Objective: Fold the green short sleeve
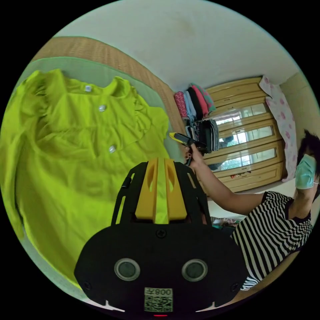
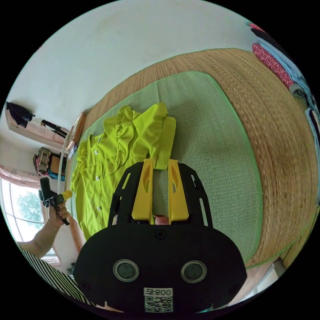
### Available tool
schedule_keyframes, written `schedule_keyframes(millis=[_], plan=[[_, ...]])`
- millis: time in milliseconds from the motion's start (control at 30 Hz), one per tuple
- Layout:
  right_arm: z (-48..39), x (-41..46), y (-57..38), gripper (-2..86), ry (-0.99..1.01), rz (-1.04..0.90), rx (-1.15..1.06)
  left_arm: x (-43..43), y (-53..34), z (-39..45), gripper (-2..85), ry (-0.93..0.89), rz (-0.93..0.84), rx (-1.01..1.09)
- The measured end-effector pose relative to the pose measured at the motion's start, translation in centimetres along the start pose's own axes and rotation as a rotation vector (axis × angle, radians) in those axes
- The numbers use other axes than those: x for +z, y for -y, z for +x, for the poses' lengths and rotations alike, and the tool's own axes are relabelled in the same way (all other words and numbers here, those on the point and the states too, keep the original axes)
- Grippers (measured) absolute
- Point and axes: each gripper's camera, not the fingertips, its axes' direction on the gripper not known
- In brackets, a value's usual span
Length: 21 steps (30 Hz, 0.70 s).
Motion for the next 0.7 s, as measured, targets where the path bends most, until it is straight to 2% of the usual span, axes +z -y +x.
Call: schedule_keyframes(millis=[200, 300, 433, 567, 700], plan=[[4.2, 2.9, 0.8, 2.0, 0.168, 0.016, 0.127, 6.1, 6.5, -0.4, 2.8, -0.059, -0.062, 0.059], [4.7, 1.8, 0.2, 1.2, 0.261, 0.091, 0.100, 7.1, 7.7, -1.3, 2.8, -0.072, -0.060, 0.051], [4.8, -0.1, -0.2, 2.8, 0.261, 0.167, 0.060, 7.6, 8.4, -1.8, 2.7, -0.070, -0.059, 0.051], [7.2, -0.5, -1.0, 7.8, 0.224, 0.197, 0.115, 8.2, 8.8, -1.6, 2.6, -0.064, -0.079, 0.066], [9.8, 1.6, 0.1, 7.6, 0.372, 0.162, 0.155, 9.4, 9.2, -1.8, 2.6, -0.069, -0.098, 0.050]])
